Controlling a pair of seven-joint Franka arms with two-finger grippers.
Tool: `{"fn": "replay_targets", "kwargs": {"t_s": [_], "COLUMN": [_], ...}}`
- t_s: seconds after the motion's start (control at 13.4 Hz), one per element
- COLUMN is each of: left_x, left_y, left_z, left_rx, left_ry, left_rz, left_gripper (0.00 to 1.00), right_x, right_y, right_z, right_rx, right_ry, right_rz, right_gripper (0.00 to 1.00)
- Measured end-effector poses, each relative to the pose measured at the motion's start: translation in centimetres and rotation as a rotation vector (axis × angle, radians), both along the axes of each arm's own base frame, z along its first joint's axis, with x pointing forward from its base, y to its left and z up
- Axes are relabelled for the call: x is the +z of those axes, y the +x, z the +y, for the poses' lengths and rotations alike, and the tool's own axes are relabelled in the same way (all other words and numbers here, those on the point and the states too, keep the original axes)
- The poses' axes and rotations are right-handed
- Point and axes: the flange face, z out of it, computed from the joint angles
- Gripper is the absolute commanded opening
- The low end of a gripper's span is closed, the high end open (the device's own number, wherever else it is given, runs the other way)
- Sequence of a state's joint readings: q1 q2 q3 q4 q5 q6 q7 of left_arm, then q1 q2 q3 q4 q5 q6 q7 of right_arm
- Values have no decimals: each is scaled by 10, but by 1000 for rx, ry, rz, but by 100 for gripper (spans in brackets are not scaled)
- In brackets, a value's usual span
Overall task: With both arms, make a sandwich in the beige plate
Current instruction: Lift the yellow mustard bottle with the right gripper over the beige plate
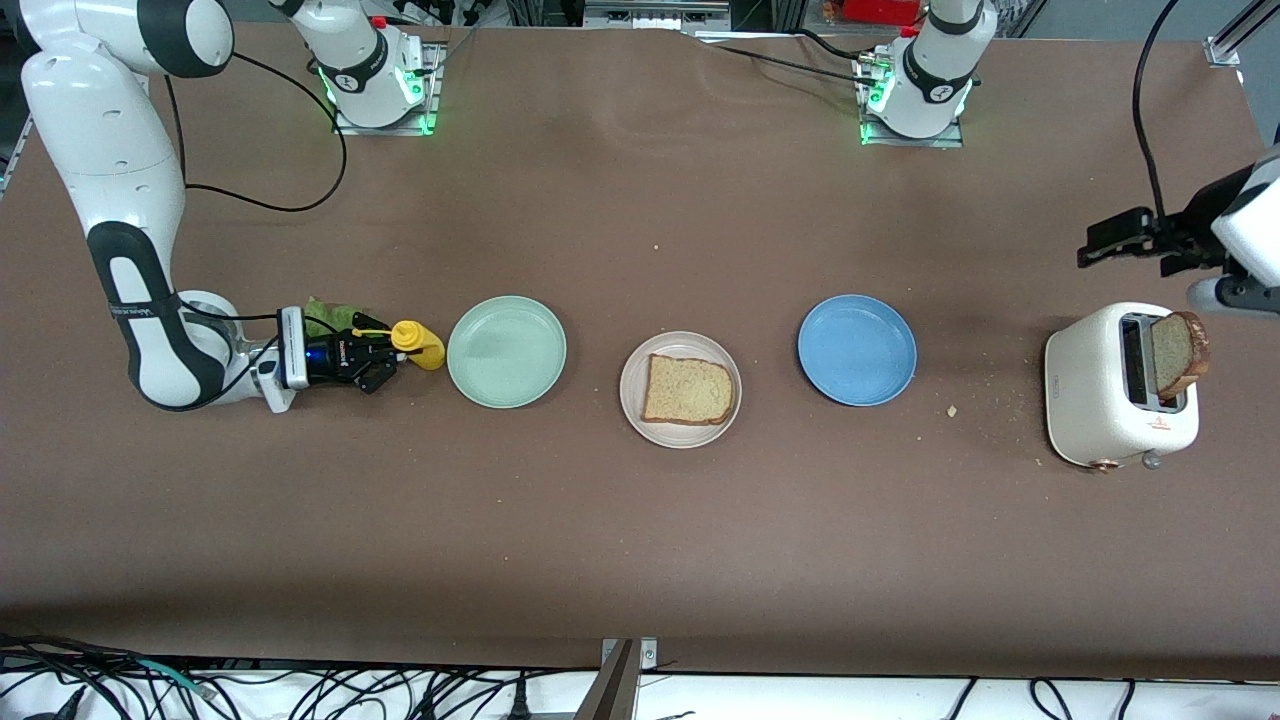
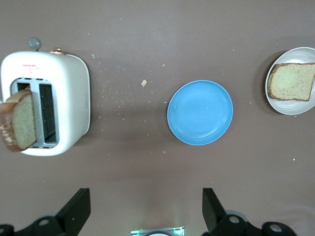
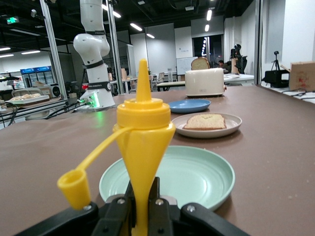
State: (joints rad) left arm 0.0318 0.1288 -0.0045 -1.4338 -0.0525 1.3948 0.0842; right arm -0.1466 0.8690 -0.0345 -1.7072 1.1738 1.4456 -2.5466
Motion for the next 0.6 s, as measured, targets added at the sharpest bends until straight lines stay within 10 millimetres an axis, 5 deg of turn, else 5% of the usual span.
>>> {"fn": "replay_targets", "kwargs": {"t_s": [0.15, 0.6], "left_x": [2, 1], "left_y": [-1, 7], "left_z": [0, 1], "left_rx": [1, 32], "left_ry": [6, 12], "left_rz": [-4, -52], "left_gripper": [100, 100], "right_x": [19, 124], "right_y": [10, 47], "right_z": [-1, 2], "right_rx": [2, 0], "right_ry": [-7, -183], "right_rz": [19, 120], "right_gripper": [0, 0]}}
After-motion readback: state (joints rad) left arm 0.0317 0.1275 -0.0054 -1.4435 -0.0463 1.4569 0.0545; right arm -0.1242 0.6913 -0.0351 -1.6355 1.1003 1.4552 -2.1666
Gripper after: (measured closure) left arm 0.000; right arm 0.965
